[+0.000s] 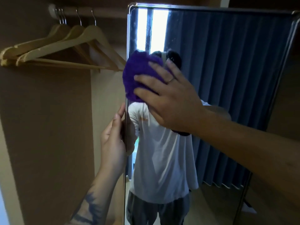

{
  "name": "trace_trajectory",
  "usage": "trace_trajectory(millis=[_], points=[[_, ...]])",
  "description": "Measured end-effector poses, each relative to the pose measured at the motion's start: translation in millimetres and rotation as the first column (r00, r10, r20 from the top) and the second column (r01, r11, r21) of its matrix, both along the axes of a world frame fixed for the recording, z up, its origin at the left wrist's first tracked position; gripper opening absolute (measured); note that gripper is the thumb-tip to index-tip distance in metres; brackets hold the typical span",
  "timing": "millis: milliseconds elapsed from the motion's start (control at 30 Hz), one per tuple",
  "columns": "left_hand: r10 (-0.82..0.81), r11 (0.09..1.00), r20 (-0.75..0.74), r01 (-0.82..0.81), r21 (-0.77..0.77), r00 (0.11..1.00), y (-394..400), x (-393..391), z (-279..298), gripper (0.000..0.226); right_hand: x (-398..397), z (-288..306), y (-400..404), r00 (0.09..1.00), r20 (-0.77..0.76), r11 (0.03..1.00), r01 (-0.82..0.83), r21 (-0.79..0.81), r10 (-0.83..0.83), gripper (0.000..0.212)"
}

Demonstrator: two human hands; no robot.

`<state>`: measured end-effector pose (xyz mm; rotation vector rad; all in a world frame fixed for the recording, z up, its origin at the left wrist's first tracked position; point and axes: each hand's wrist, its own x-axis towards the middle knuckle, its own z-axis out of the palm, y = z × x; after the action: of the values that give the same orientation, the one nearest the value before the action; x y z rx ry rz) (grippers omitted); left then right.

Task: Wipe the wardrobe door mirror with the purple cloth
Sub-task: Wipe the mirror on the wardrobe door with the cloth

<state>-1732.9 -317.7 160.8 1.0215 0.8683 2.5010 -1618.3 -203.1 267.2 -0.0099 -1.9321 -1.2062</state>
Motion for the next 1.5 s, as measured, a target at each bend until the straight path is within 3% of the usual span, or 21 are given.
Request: trace_trajectory(millis=[67, 100, 200, 267, 333, 400, 467, 567, 633, 700, 800, 867, 933, 1033, 1100, 1233, 1300, 1400, 1500], points=[[-0.003, 1.0, -0.027, 0.002, -0.018, 1.0, -1, 0, -2, 0.032, 0, -7, -1, 0.996, -0.085, 0.997, -0.035, -0.07, 0.029, 0.039], [-0.016, 1.0, -0.042, 0.015, -0.025, 0.999, -2, 0, -2, 0.034, 2, -22, 1, 0.998, -0.048, 0.996, -0.052, -0.076, 0.049, 0.038], [-0.059, 0.997, -0.031, 0.057, -0.052, 0.998, -2, -2, -10, 0.039, 12, -74, 7, 0.949, 0.312, 0.998, -0.056, 0.029, 0.044, 0.034], [-0.045, 0.997, -0.013, 0.044, -0.067, 0.999, -2, -1, -18, 0.042, 21, -74, 12, 0.899, 0.438, 0.993, -0.07, 0.096, 0.021, 0.038], [-0.028, 0.998, -0.047, 0.024, -0.066, 0.999, -5, 1, -22, 0.044, 22, -52, 15, 0.941, 0.335, 0.993, -0.077, 0.093, 0.041, 0.036], [-0.014, 0.997, -0.06, 0.009, -0.071, 0.998, -7, 3, -23, 0.041, 22, -37, 15, 0.988, 0.137, 0.997, -0.072, -0.012, 0.073, 0.034], [-0.021, 0.997, -0.055, 0.017, -0.078, 0.998, -8, 5, -23, 0.04, 21, -53, 11, 0.994, 0.049, 0.99, -0.096, -0.099, 0.101, 0.035], [-0.054, 0.995, -0.005, 0.053, -0.079, 0.999, -9, 4, -24, 0.042, 24, -107, 12, 0.941, 0.322, 0.994, -0.107, -0.019, 0.107, 0.033], [-0.043, 0.994, -0.002, 0.042, -0.1, 0.999, -11, 3, -24, 0.04, 30, -113, 16, 0.874, 0.477, 0.993, -0.117, 0.027, 0.09, 0.037], [-0.039, 0.993, -0.022, 0.036, -0.109, 0.999, -11, 3, -24, 0.041, 33, -92, 20, 0.9, 0.425, 0.989, -0.136, 0.061, 0.098, 0.031], [0.007, 0.993, -0.057, -0.013, -0.12, 0.998, -12, 6, -24, 0.04, 39, -61, 22, 0.98, 0.134, 0.989, -0.15, -0.003, 0.149, 0.029], [0.037, 0.99, -0.063, -0.045, -0.133, 0.997, -12, 9, -26, 0.038, 46, -70, 24, 0.988, 0.027, 0.986, -0.15, -0.073, 0.152, 0.032], [0.046, 0.989, -0.067, -0.055, -0.14, 0.997, -12, 10, -28, 0.036, 50, -99, 25, 0.981, 0.131, 0.989, -0.138, -0.062, 0.145, 0.033], [0.037, 0.99, -0.053, -0.044, -0.135, 0.998, -12, 10, -29, 0.033, 63, -118, 33, 0.9, 0.427, 0.99, -0.123, 0.067, 0.083, 0.031], [0.052, 0.991, -0.045, -0.057, -0.12, 0.998, -11, 9, -29, 0.033, 71, -95, 40, 0.92, 0.379, 0.985, -0.145, 0.097, 0.098, 0.031], [0.098, 0.99, -0.051, -0.103, -0.099, 0.994, -8, 12, -27, 0.026, 85, -87, 51, 0.987, 0.034, 0.987, -0.157, -0.037, 0.158, 0.033], [0.142, 0.984, -0.058, -0.147, -0.099, 0.988, -6, 12, -29, 0.027, 89, -113, 56, 0.976, 0.109, 0.982, -0.19, 0.001, 0.189, 0.035], [0.138, 0.984, -0.068, -0.144, -0.102, 0.988, -4, 9, -31, 0.027, 102, -128, 68, 0.916, 0.374, 0.974, -0.2, 0.104, 0.148, 0.036], [0.127, 0.986, -0.065, -0.133, -0.098, 0.99, -4, 5, -33, 0.03, 116, -92, 73, 0.957, 0.24, 0.974, -0.193, 0.116, 0.161, 0.034]])
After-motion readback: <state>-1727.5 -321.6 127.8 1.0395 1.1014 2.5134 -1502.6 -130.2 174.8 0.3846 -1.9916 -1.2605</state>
